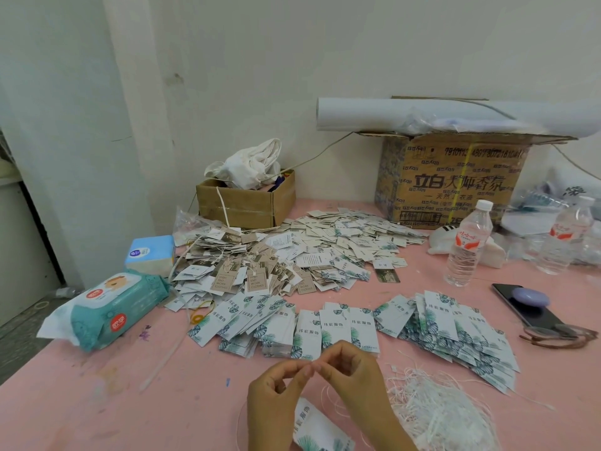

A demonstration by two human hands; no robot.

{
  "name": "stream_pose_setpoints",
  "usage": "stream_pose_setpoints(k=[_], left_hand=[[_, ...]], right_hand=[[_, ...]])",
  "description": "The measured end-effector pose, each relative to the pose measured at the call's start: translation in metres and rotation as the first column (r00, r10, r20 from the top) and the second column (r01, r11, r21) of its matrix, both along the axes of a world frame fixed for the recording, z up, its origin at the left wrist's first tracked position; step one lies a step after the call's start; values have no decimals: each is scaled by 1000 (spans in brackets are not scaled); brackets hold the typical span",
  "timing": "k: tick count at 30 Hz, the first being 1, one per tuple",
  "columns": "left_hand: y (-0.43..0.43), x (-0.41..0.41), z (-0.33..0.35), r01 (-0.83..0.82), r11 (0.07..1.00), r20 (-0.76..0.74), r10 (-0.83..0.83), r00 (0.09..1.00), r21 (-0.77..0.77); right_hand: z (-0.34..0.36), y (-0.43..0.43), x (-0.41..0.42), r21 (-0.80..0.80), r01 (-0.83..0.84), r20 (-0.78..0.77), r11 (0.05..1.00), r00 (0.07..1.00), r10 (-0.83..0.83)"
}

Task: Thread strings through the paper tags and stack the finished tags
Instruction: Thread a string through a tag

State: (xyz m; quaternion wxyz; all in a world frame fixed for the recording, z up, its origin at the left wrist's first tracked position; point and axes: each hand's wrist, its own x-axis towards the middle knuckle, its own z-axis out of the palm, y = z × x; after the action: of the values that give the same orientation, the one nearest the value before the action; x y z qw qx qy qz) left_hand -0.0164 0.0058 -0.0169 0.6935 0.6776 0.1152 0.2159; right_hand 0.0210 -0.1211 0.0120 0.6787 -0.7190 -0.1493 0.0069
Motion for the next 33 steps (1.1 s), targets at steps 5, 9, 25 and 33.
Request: stream_pose_setpoints(k=[5, 9, 25, 33], left_hand=[[-1, -1, 0, 19, 1000, 27, -18, 999, -14], [-2, -2, 0, 14, 1000, 41, -14, 999, -14], [0, -1, 8, 137, 957, 45, -129, 991, -255], [1, -3, 8, 124, 964, 37, -119, 992, -236]], right_hand=[[1, 3, -2, 12, 19, 2, 1000, 1000, -19], [1, 2, -3, 18, 13, -12, 1000, 1000, -12], [8, 1, -5, 127, -115, -83, 985, 988, 127], [4, 3, -4, 148, -85, -55, 985, 994, 94]])
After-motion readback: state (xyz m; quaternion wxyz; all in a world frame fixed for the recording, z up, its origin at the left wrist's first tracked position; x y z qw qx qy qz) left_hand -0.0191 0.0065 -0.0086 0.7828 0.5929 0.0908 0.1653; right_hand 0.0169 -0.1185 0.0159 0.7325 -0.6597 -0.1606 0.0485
